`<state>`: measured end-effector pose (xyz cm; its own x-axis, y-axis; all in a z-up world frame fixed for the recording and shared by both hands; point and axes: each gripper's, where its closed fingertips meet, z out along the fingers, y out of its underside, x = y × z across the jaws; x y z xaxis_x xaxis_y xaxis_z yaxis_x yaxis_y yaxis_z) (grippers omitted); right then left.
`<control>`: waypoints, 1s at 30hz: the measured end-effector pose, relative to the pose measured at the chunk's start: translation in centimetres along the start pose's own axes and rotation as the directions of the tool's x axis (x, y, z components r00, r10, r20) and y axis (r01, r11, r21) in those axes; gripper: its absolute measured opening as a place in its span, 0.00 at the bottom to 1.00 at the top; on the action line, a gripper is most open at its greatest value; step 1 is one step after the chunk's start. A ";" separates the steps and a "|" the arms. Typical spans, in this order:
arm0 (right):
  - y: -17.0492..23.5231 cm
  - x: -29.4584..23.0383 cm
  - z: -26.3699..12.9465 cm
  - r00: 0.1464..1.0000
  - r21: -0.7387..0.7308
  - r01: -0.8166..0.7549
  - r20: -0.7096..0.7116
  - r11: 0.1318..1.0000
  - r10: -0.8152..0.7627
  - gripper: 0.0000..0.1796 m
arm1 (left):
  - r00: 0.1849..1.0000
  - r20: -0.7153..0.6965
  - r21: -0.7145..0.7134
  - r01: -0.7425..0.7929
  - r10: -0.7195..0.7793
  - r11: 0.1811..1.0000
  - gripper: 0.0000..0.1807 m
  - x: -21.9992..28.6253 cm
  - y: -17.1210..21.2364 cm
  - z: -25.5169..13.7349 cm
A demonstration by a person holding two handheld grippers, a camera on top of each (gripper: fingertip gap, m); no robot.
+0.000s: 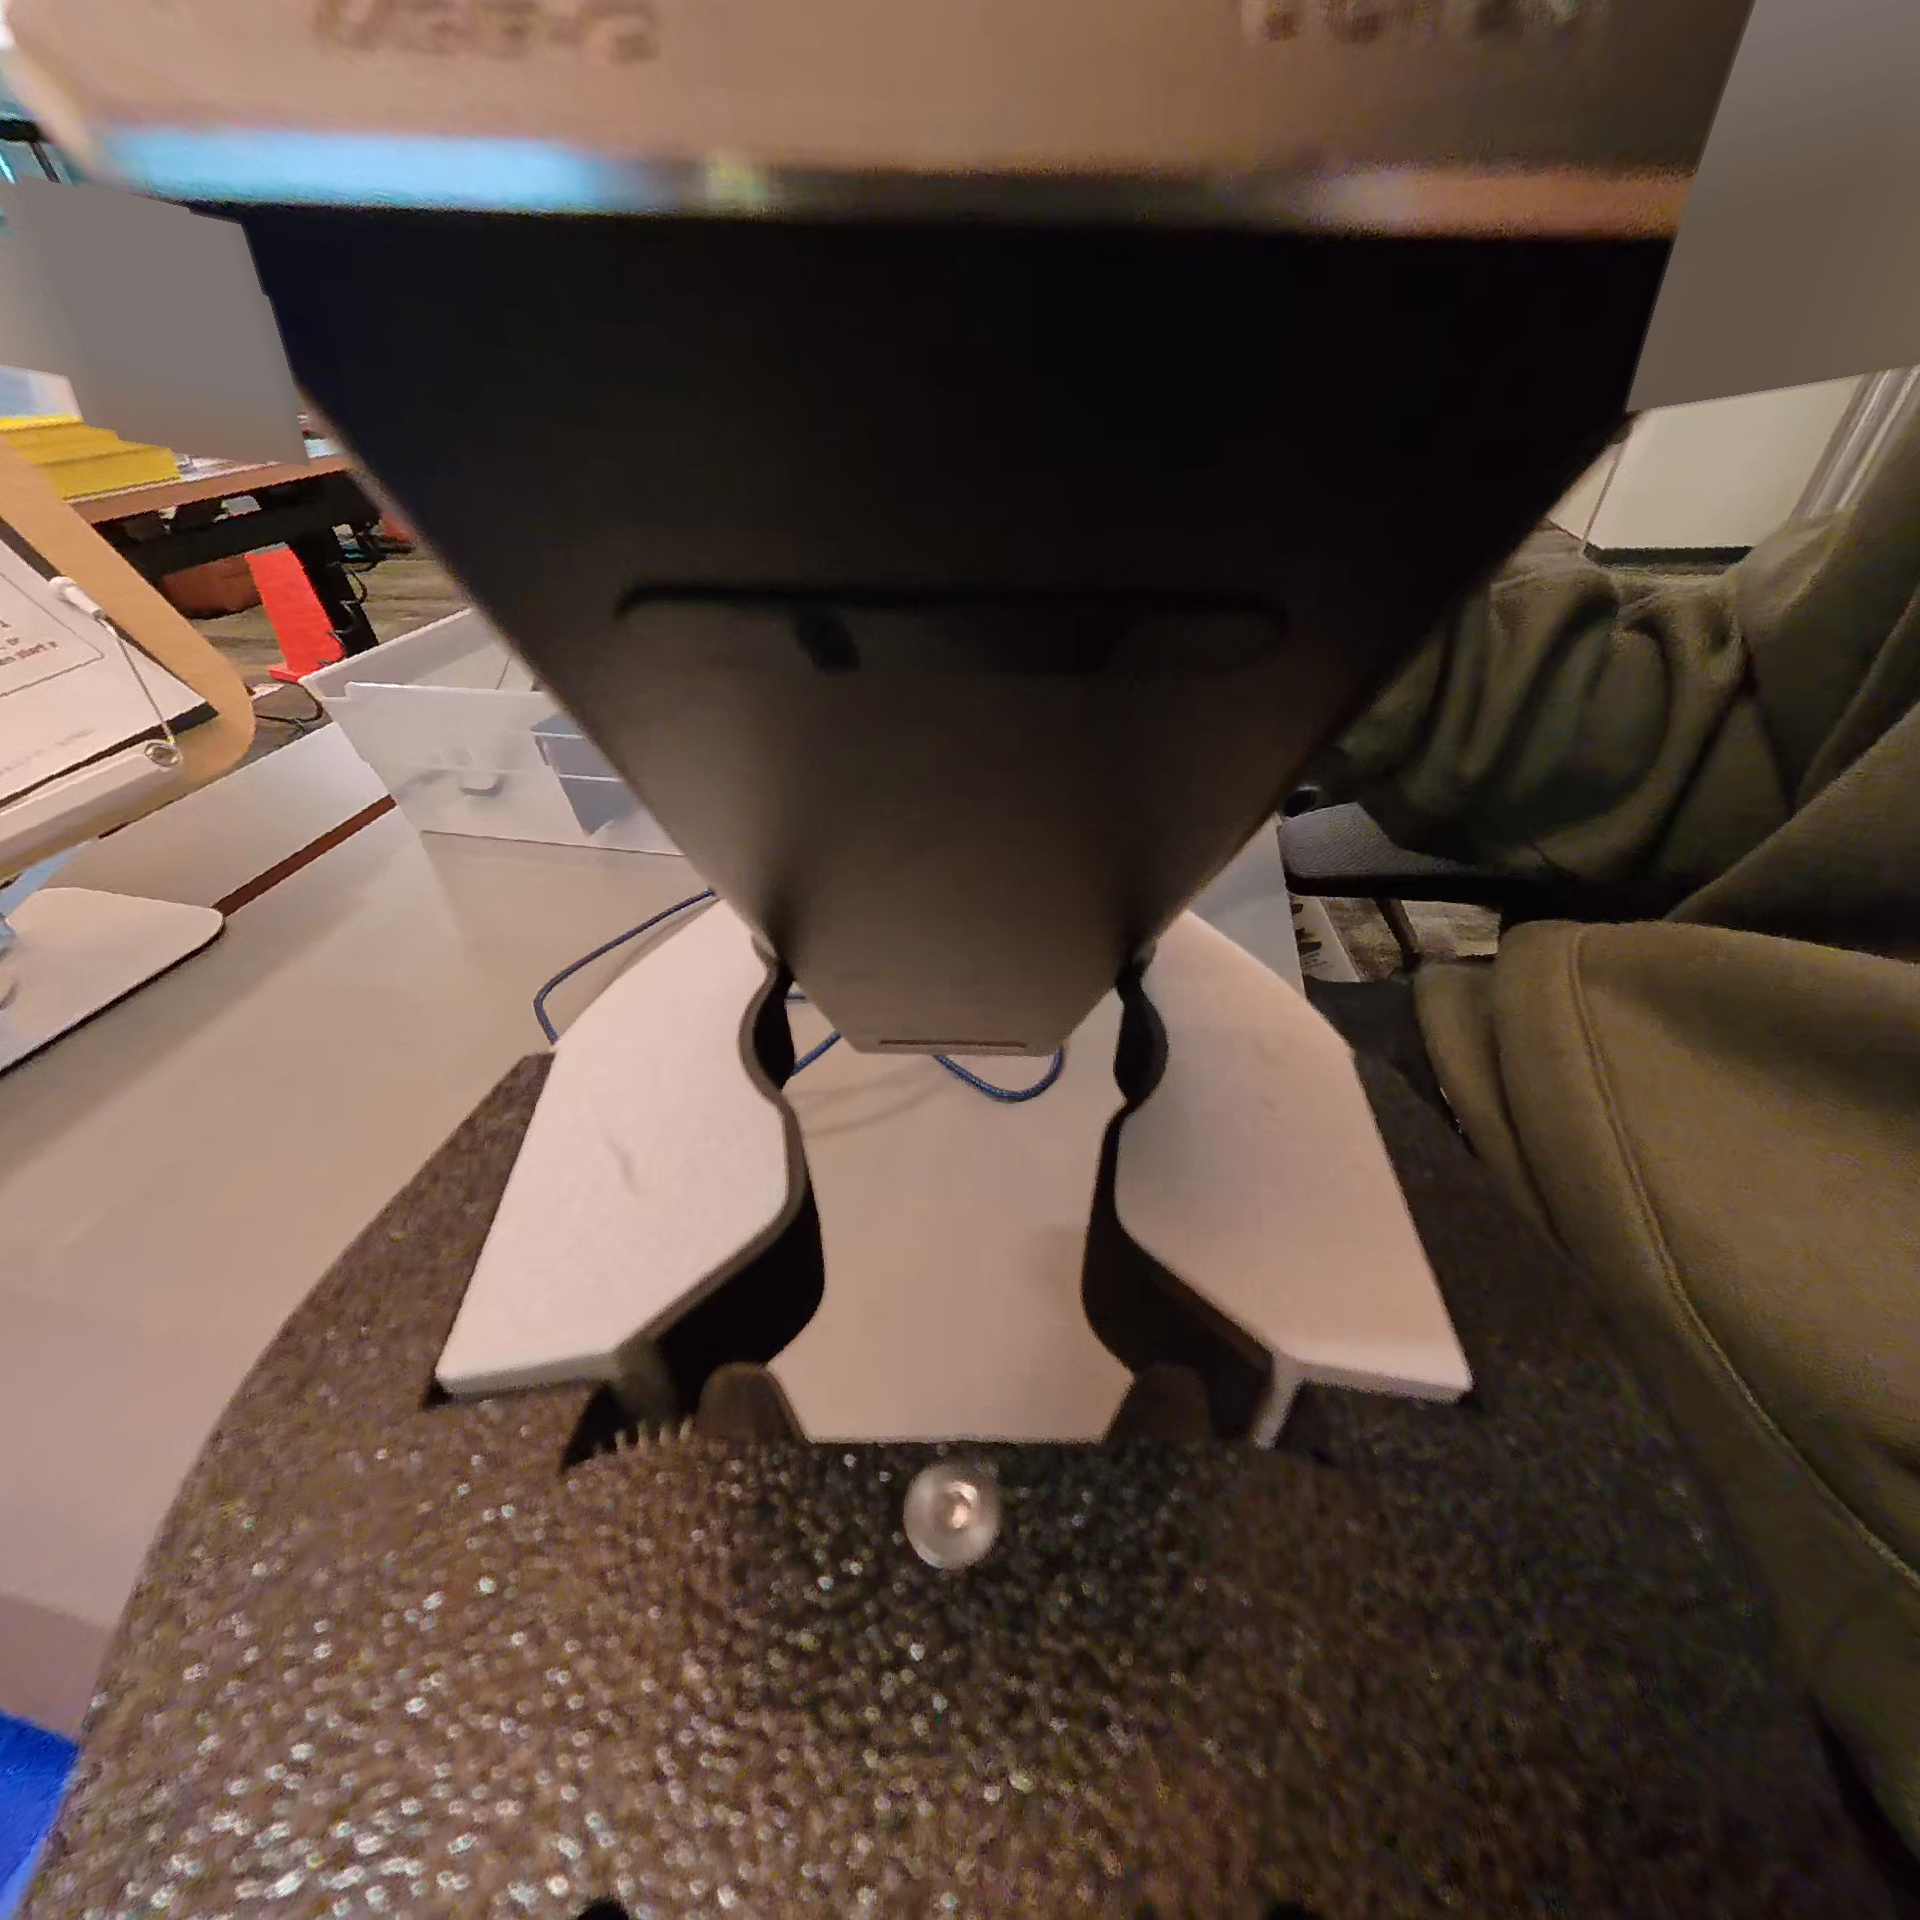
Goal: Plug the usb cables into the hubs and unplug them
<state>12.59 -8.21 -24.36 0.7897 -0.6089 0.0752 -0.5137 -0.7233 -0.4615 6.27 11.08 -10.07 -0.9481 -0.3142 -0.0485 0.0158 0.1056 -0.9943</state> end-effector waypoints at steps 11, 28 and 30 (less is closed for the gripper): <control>-0.9 -0.5 -0.4 0.693 -0.006 0.716 0.135 0.698 -0.709 0.52 | 0.999 -0.045 -0.007 0.004 -0.005 1.000 0.33 0.8 0.3 0.9; 1.7 1.0 1.4 0.488 -0.159 0.868 0.447 0.471 -0.749 0.32 | 0.998 -0.055 0.000 0.035 -0.035 0.999 0.33 0.5 0.8 0.9; 1.8 1.0 1.3 0.435 -0.150 0.898 0.457 0.414 -0.776 0.23 | 0.998 -0.058 0.007 0.029 -0.028 1.000 0.33 0.6 0.5 0.7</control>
<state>12.87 -9.67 -26.30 0.8952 0.4456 -0.0132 0.4457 -0.8951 0.0088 5.95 10.24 -10.70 -0.9651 -0.2616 -0.0147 -0.0091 0.0898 -0.9959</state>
